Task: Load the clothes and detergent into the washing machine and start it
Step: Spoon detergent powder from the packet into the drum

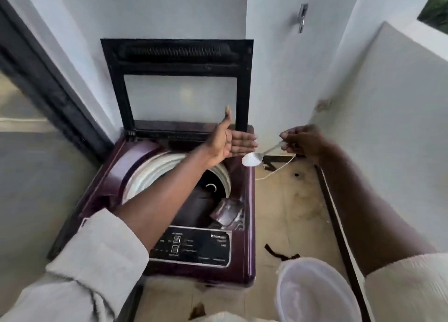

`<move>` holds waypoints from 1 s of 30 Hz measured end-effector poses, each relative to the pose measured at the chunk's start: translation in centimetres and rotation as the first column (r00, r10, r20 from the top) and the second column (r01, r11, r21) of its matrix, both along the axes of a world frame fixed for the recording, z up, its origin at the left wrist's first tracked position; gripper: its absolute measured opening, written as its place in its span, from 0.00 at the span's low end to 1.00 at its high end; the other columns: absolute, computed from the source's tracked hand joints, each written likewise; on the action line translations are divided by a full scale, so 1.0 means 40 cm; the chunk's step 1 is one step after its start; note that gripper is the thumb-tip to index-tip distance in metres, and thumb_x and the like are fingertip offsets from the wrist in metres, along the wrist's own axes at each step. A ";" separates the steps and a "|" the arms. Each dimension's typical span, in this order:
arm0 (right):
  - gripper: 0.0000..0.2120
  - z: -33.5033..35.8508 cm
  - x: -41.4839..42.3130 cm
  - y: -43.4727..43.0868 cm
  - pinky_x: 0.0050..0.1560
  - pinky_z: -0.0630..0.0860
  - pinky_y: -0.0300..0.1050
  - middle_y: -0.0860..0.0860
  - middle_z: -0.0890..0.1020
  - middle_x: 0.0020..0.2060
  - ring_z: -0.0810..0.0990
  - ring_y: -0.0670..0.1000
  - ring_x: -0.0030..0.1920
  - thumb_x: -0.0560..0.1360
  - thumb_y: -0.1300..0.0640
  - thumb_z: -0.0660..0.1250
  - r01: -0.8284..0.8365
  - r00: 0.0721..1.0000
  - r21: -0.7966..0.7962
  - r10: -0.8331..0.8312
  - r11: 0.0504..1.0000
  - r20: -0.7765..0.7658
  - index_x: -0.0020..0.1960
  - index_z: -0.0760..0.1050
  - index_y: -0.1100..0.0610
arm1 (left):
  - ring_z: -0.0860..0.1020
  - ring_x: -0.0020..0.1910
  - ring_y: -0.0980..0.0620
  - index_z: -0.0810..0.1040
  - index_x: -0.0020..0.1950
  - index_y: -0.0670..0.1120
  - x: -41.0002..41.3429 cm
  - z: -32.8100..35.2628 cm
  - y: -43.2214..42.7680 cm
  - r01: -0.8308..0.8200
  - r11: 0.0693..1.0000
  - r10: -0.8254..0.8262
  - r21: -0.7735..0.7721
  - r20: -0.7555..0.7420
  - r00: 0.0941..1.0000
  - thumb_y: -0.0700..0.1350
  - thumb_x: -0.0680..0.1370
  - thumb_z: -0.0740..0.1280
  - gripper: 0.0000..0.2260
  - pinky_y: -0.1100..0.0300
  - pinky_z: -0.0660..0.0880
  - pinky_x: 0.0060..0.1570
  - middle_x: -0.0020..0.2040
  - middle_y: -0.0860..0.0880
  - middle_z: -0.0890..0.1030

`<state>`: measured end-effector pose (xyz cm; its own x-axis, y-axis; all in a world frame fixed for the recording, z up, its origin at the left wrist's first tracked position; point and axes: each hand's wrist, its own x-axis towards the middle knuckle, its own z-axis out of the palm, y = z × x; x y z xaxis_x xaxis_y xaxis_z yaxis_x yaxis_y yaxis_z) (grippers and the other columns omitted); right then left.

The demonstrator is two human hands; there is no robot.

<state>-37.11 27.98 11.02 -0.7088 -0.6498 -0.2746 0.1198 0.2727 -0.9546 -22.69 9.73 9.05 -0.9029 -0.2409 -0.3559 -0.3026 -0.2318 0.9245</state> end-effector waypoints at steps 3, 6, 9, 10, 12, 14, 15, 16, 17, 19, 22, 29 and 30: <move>0.04 -0.101 0.036 -0.045 0.33 0.82 0.41 0.59 0.79 0.32 0.80 0.50 0.27 0.74 0.67 0.68 -0.079 0.996 0.135 0.085 0.988 -0.033 0.41 0.79 0.64 | 0.81 0.59 0.45 0.81 0.58 0.39 0.076 -0.118 0.024 -0.062 0.998 0.059 0.029 0.073 0.996 0.72 0.75 0.40 0.44 0.52 0.73 0.59 0.57 0.40 0.83; 0.06 -0.171 0.075 -0.068 0.33 0.82 0.39 0.59 0.80 0.33 0.81 0.48 0.27 0.75 0.68 0.67 -0.143 0.984 0.199 0.160 0.969 -0.077 0.39 0.79 0.64 | 0.80 0.59 0.46 0.82 0.57 0.41 0.121 -0.204 0.059 -0.117 0.993 0.113 0.027 0.136 0.984 0.69 0.77 0.40 0.42 0.49 0.66 0.65 0.59 0.39 0.82; 0.04 -0.211 0.107 -0.088 0.32 0.82 0.38 0.60 0.80 0.33 0.80 0.46 0.24 0.73 0.67 0.69 -0.179 0.966 0.244 0.217 0.953 -0.139 0.44 0.78 0.69 | 0.81 0.54 0.47 0.79 0.60 0.38 0.145 -0.248 0.082 -0.167 0.984 0.155 0.056 0.171 0.973 0.67 0.78 0.40 0.41 0.56 0.73 0.56 0.61 0.36 0.80; 0.06 -0.219 0.113 -0.095 0.31 0.81 0.38 0.59 0.80 0.33 0.80 0.46 0.24 0.73 0.67 0.70 -0.185 0.959 0.259 0.232 0.948 -0.164 0.45 0.79 0.70 | 0.80 0.54 0.48 0.79 0.61 0.37 0.151 -0.257 0.085 -0.174 0.983 0.161 0.057 0.182 0.970 0.67 0.79 0.40 0.41 0.59 0.73 0.51 0.62 0.36 0.80; 0.06 -0.223 0.125 -0.107 0.32 0.82 0.39 0.58 0.81 0.33 0.81 0.47 0.26 0.72 0.66 0.71 -0.217 0.929 0.302 0.292 0.928 -0.229 0.46 0.80 0.70 | 0.79 0.59 0.47 0.77 0.63 0.37 0.160 -0.269 0.088 -0.173 0.984 0.160 0.052 0.195 0.968 0.66 0.79 0.39 0.40 0.62 0.70 0.46 0.63 0.37 0.79; 0.04 -0.214 0.136 -0.116 0.36 0.83 0.43 0.56 0.82 0.34 0.83 0.51 0.30 0.72 0.64 0.72 -0.253 0.879 0.358 0.368 0.899 -0.304 0.44 0.81 0.66 | 0.77 0.63 0.45 0.77 0.64 0.36 0.166 -0.279 0.085 -0.175 0.983 0.161 0.054 0.201 0.966 0.65 0.79 0.39 0.40 0.62 0.71 0.49 0.63 0.37 0.79; 0.03 -0.207 0.142 -0.121 0.38 0.84 0.44 0.55 0.83 0.34 0.84 0.52 0.32 0.71 0.63 0.73 -0.265 0.852 0.381 0.400 0.886 -0.338 0.43 0.82 0.64 | 0.76 0.64 0.44 0.77 0.64 0.37 0.166 -0.282 0.084 -0.174 0.983 0.160 0.057 0.201 0.967 0.65 0.79 0.39 0.40 0.61 0.71 0.52 0.64 0.37 0.78; 0.02 -0.197 0.149 -0.125 0.38 0.83 0.44 0.54 0.83 0.35 0.84 0.52 0.33 0.71 0.63 0.73 -0.276 0.825 0.395 0.427 0.876 -0.371 0.42 0.82 0.62 | 0.76 0.65 0.45 0.77 0.64 0.37 0.166 -0.284 0.082 -0.174 0.983 0.160 0.056 0.200 0.967 0.65 0.79 0.39 0.40 0.59 0.70 0.54 0.64 0.38 0.78; 0.01 -0.186 0.160 -0.129 0.38 0.83 0.42 0.53 0.83 0.36 0.84 0.50 0.33 0.71 0.63 0.73 -0.293 0.784 0.414 0.464 0.862 -0.412 0.42 0.82 0.61 | 0.76 0.64 0.45 0.77 0.64 0.37 0.166 -0.286 0.080 -0.178 0.982 0.163 0.056 0.199 0.966 0.65 0.79 0.39 0.40 0.59 0.70 0.55 0.64 0.38 0.78; 0.02 -0.164 0.194 -0.135 0.40 0.82 0.40 0.52 0.84 0.39 0.83 0.47 0.35 0.72 0.63 0.71 -0.324 0.620 0.479 0.565 0.816 -0.544 0.44 0.82 0.60 | 0.77 0.63 0.45 0.76 0.65 0.36 0.165 -0.289 0.079 -0.196 0.979 0.181 0.063 0.195 0.964 0.65 0.80 0.41 0.39 0.59 0.72 0.55 0.65 0.37 0.77; 0.05 -0.152 0.277 -0.114 0.39 0.74 0.35 0.53 0.85 0.42 0.81 0.47 0.38 0.75 0.62 0.67 -0.361 0.356 0.538 0.646 0.762 -0.676 0.48 0.82 0.60 | 0.73 0.67 0.40 0.70 0.69 0.33 0.166 -0.291 0.082 -0.190 0.981 0.176 0.051 0.201 0.964 0.66 0.79 0.41 0.40 0.52 0.68 0.68 0.68 0.34 0.74; 0.13 -0.195 0.365 -0.023 0.51 0.79 0.50 0.58 0.81 0.51 0.82 0.57 0.50 0.81 0.62 0.56 -0.328 -0.091 0.781 0.805 0.531 -0.586 0.64 0.72 0.62 | 0.72 0.69 0.43 0.74 0.67 0.36 0.181 -0.287 0.083 -0.138 0.990 0.128 0.040 0.196 0.972 0.65 0.79 0.37 0.41 0.59 0.66 0.59 0.68 0.36 0.75; 0.13 -0.191 0.362 -0.019 0.50 0.79 0.49 0.58 0.82 0.50 0.82 0.57 0.49 0.81 0.62 0.56 -0.338 -0.089 0.754 0.779 0.563 -0.621 0.63 0.72 0.62 | 0.72 0.69 0.43 0.74 0.67 0.36 0.183 -0.284 0.083 -0.141 0.989 0.132 0.035 0.191 0.973 0.65 0.79 0.37 0.41 0.60 0.67 0.57 0.68 0.36 0.74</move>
